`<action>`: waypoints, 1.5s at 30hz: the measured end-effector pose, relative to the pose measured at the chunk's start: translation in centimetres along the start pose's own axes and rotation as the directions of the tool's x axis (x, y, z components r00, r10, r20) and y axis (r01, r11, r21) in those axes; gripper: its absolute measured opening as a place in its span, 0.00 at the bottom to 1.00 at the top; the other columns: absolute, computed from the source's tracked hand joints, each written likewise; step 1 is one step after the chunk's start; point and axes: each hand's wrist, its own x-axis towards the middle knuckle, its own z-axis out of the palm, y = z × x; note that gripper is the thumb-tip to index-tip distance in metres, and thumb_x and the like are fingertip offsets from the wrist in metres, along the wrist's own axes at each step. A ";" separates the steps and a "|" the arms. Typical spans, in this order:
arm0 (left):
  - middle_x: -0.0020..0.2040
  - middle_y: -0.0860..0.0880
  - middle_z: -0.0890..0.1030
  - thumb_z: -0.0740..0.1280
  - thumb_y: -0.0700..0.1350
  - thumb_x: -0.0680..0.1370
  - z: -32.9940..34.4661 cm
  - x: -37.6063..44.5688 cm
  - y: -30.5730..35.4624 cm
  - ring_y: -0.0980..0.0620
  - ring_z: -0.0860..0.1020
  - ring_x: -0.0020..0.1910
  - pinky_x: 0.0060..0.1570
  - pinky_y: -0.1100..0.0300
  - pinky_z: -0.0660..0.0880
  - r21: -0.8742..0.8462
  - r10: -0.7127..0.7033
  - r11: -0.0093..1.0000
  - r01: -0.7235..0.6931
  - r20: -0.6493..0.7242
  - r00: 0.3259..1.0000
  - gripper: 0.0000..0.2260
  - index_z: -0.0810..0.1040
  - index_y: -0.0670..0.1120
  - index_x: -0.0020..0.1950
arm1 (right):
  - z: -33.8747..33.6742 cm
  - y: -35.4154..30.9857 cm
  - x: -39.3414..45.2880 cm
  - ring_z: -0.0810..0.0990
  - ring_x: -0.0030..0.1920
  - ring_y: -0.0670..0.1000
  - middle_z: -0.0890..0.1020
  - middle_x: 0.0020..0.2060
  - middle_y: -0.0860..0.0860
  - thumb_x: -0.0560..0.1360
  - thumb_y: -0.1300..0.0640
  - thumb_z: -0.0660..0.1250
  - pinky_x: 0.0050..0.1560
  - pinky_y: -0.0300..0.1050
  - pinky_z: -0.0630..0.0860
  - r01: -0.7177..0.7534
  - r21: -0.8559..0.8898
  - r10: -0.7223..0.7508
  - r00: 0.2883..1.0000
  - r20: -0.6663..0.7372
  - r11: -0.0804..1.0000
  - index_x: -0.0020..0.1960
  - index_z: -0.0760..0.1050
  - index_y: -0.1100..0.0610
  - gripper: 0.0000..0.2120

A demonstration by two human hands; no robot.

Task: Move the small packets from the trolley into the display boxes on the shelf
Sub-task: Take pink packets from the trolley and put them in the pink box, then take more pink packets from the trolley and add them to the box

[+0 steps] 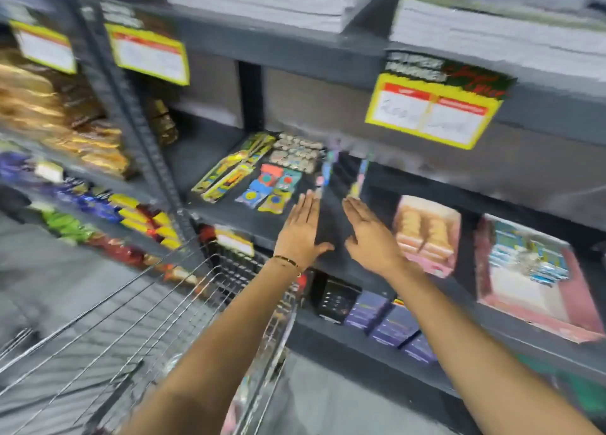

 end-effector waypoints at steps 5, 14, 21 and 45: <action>0.78 0.38 0.45 0.67 0.48 0.76 0.6 -10.2 -10.6 0.41 0.45 0.77 0.76 0.53 0.45 0.050 -0.272 0.962 0.270 0.029 0.962 0.40 0.44 0.36 0.75 | 7.8 -8.6 2.1 0.46 0.77 0.50 0.49 0.77 0.52 0.76 0.66 0.57 0.78 0.45 0.48 0.224 0.021 -0.224 0.955 0.196 0.974 0.76 0.48 0.60 0.31; 0.78 0.40 0.43 0.69 0.51 0.74 13.5 -27.3 -20.5 0.43 0.43 0.77 0.77 0.51 0.44 0.095 -0.629 0.761 0.642 0.353 0.693 0.45 0.41 0.38 0.75 | 27.9 -17.1 3.5 0.53 0.76 0.55 0.55 0.76 0.58 0.75 0.61 0.64 0.76 0.48 0.52 0.595 -0.074 -0.362 0.578 0.731 0.800 0.75 0.51 0.63 0.33; 0.72 0.36 0.66 0.74 0.43 0.69 23.8 -31.9 -21.0 0.39 0.67 0.71 0.70 0.50 0.68 0.054 -0.580 0.745 0.665 0.546 0.605 0.36 0.62 0.37 0.72 | 40.8 -15.9 2.7 0.64 0.70 0.64 0.64 0.70 0.66 0.74 0.39 0.60 0.70 0.56 0.66 0.350 -0.348 0.066 0.615 0.785 0.870 0.71 0.58 0.69 0.39; 0.76 0.38 0.40 0.64 0.44 0.78 27.0 -32.3 -25.5 0.41 0.33 0.72 0.69 0.46 0.34 0.148 -0.644 0.755 0.638 0.347 0.682 0.41 0.30 0.38 0.69 | 45.5 -15.4 3.4 0.45 0.76 0.60 0.46 0.76 0.64 0.69 0.48 0.73 0.75 0.52 0.41 0.587 -0.169 -0.276 0.591 0.758 0.792 0.74 0.33 0.63 0.55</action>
